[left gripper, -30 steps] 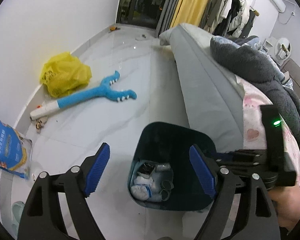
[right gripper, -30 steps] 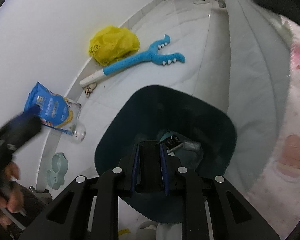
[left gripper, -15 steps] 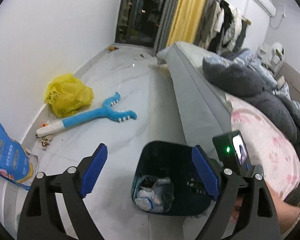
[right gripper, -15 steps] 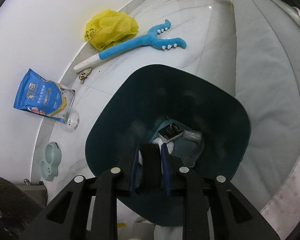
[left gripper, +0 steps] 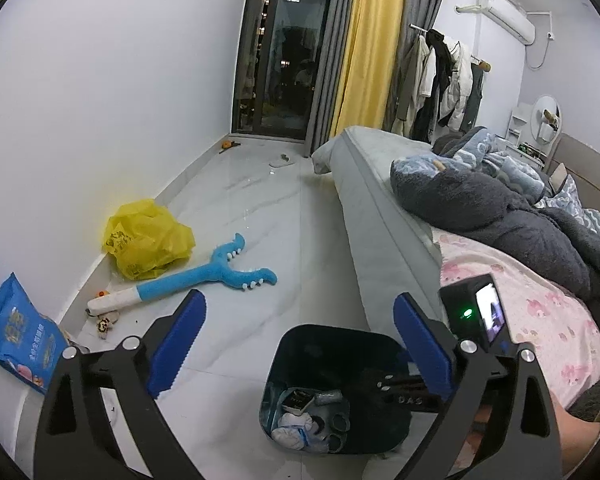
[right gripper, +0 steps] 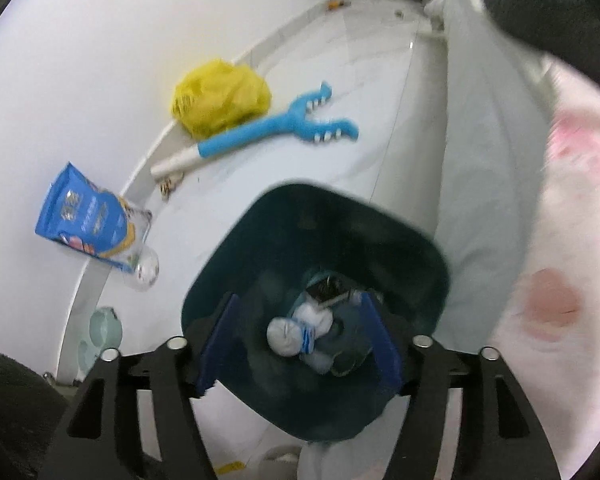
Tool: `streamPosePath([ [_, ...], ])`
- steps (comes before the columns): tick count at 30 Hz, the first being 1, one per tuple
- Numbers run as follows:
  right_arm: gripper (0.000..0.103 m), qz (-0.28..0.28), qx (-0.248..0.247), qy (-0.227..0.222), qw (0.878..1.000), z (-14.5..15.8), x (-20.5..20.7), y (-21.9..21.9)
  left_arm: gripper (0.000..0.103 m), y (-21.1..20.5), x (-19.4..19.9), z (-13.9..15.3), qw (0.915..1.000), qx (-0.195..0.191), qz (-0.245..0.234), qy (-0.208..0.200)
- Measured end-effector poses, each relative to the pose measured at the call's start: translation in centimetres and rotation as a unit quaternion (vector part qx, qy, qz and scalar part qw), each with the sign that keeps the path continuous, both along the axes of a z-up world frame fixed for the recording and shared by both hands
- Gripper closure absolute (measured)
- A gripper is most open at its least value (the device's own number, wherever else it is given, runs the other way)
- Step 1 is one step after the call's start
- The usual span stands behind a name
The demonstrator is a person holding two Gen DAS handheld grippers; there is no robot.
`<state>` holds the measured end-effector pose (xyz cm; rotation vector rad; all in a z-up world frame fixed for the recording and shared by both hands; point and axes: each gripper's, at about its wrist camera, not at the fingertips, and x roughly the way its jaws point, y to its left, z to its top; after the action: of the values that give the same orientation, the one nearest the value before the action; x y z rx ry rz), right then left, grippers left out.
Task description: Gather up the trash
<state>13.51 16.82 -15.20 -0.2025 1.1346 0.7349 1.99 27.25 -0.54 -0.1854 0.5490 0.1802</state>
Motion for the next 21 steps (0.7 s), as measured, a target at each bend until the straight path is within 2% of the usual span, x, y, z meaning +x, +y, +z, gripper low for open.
streamPosePath([
  [5,0.022,-0.019,0.031,-0.043,0.998,3.9,0.0,-3.0,0.005,-1.5,-0.6,1.3,0.9996,0.02,0.002,-0.018],
  [8,0.016,-0.031,0.039,-0.064,0.997,5.7,0.0,-4.9,0.005,-2.2,-1.1,1.8,0.9996,0.018,0.002,-0.022],
  [12,0.011,-0.044,0.041,-0.113,0.992,9.0,-0.9,-8.4,0.004,-3.4,-1.5,2.5,0.9995,0.014,0.005,-0.029],
  [14,0.006,-0.05,0.04,-0.142,0.988,10.9,-1.6,-10.5,0.003,-4.5,-1.7,3.0,0.9992,0.026,0.007,-0.03],
  [16,0.003,-0.06,0.054,-0.156,0.984,12.3,-2.3,-12.5,0.003,-5.6,-1.9,3.5,0.9984,0.046,0.01,-0.032],
  [21,0.003,-0.087,0.081,-0.193,0.974,14.6,-4.7,-18.2,0.003,-7.5,-2.1,3.7,0.9979,0.06,0.009,-0.022],
])
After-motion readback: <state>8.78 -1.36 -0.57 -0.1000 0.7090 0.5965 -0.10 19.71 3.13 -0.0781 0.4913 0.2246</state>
